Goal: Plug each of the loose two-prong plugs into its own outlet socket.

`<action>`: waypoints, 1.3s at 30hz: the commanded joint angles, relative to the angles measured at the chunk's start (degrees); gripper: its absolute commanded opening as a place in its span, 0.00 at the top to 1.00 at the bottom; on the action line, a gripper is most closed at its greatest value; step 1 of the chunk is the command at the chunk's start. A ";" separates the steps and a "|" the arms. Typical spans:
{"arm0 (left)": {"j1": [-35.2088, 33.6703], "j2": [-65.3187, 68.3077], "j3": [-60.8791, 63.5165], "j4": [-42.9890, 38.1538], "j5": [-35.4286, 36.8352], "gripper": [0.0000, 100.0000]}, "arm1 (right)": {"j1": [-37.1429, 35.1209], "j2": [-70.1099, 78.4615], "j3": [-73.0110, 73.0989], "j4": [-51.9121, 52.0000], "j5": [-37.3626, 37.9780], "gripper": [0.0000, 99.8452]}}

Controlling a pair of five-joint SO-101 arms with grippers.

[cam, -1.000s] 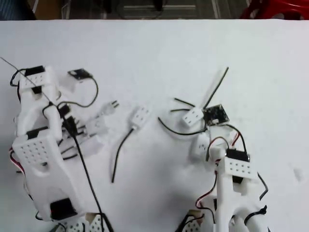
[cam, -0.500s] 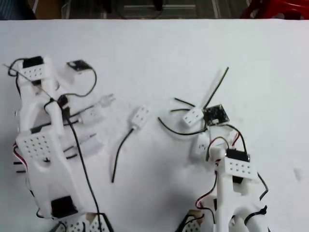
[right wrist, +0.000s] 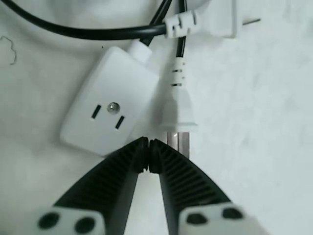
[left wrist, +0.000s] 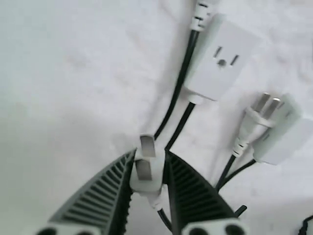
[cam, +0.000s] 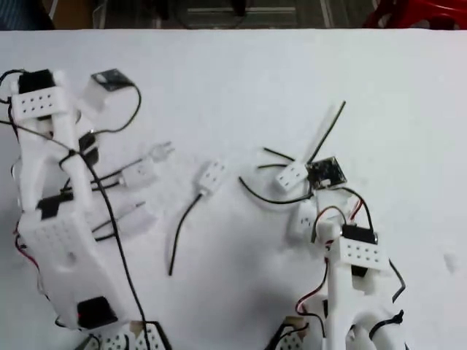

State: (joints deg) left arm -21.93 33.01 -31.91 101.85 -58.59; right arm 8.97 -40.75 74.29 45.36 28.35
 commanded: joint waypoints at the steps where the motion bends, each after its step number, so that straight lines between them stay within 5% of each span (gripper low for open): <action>1: 5.23 -19.03 13.54 0.44 0.53 0.98 | -0.48 -1.54 -0.26 -1.01 0.09 0.98; 20: 31.60 -91.65 91.08 -28.13 8.09 0.98 | -0.48 -1.45 -0.18 -0.84 -0.35 0.98; 24: 39.34 -103.87 99.52 -35.25 10.81 0.98 | -0.48 -1.45 -0.18 -0.84 -0.35 0.98; 32: 48.31 -132.70 114.37 -59.34 36.48 0.98 | -0.48 -1.36 -0.18 -0.84 -0.35 0.98; 39: 49.89 -136.75 119.21 -81.14 39.03 0.98 | -0.48 -1.27 -0.18 -0.92 -0.44 0.98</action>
State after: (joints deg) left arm 27.03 -102.81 87.38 34.15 -20.79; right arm 8.97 -40.75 74.46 45.01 28.35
